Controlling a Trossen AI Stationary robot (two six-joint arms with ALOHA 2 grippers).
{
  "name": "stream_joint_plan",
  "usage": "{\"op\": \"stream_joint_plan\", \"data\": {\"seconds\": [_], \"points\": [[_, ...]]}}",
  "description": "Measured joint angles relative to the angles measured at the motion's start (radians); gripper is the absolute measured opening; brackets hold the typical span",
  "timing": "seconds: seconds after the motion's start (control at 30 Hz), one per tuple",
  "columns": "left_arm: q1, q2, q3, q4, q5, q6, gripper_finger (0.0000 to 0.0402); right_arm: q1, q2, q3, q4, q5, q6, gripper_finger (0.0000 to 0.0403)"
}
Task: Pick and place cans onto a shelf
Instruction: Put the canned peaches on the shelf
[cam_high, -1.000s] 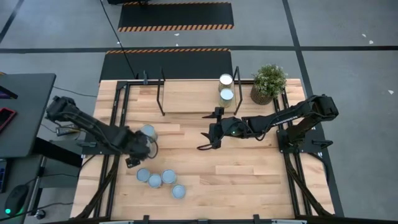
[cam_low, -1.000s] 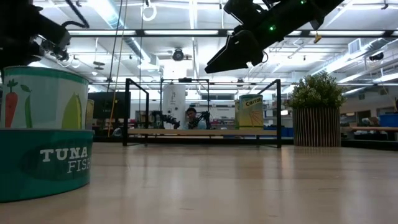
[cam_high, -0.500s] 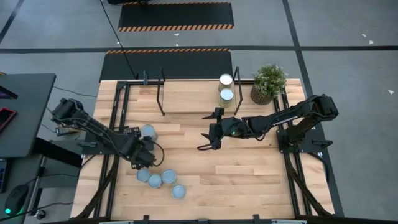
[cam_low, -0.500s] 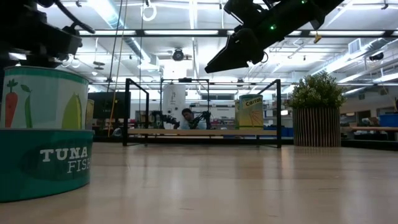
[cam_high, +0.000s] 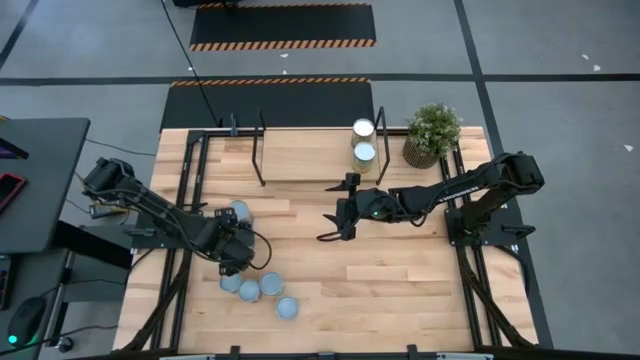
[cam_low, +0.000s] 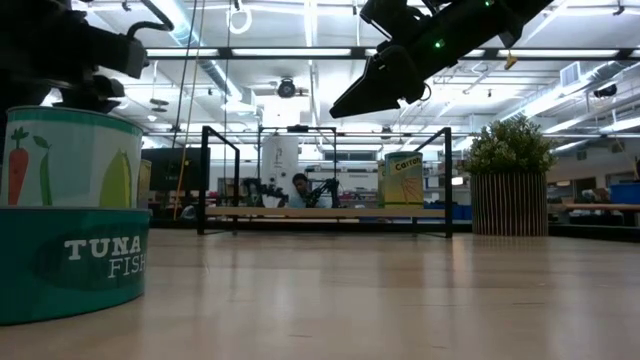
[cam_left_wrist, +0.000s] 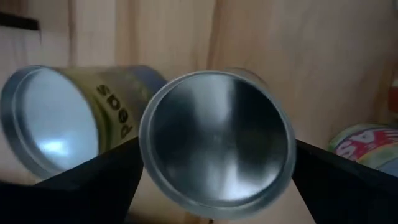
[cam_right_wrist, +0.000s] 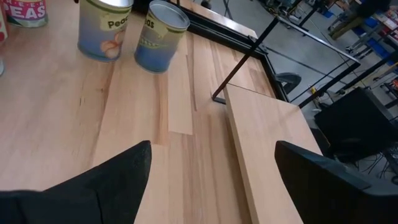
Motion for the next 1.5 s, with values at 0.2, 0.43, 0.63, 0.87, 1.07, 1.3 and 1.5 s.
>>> {"op": "stream_joint_plan", "data": {"seconds": [0.2,0.43,0.63,0.87,1.07,1.3,1.5], "points": [[0.0,0.0,-0.001,0.031,-0.02,0.003,0.0386,0.0,0.0,0.0,0.001,0.0,0.0,0.0348],[0.026,-0.005,-0.075,0.148,0.032,0.008,0.0356,0.0,0.0,0.0,0.002,0.0,0.0,0.0348],[0.071,0.0,-0.063,0.173,0.031,0.04,0.0324,0.0,0.0,0.0,0.0,0.001,0.001,0.0348],[0.162,0.0,-0.035,0.213,0.036,-0.048,0.0319,0.011,-0.033,0.0,-0.109,0.013,0.031,0.0348],[0.291,0.0,0.053,0.282,0.033,-0.019,0.0319,0.02,-0.113,0.0,-0.185,0.01,0.069,0.0348],[0.497,0.074,0.161,0.36,0.029,0.085,0.0319,0.022,-0.198,-0.051,-0.201,0.004,0.078,0.0348],[0.62,0.272,0.39,0.326,0.06,0.275,0.0319,0.016,-0.269,-0.112,-0.156,0.01,0.095,0.0348]]}}
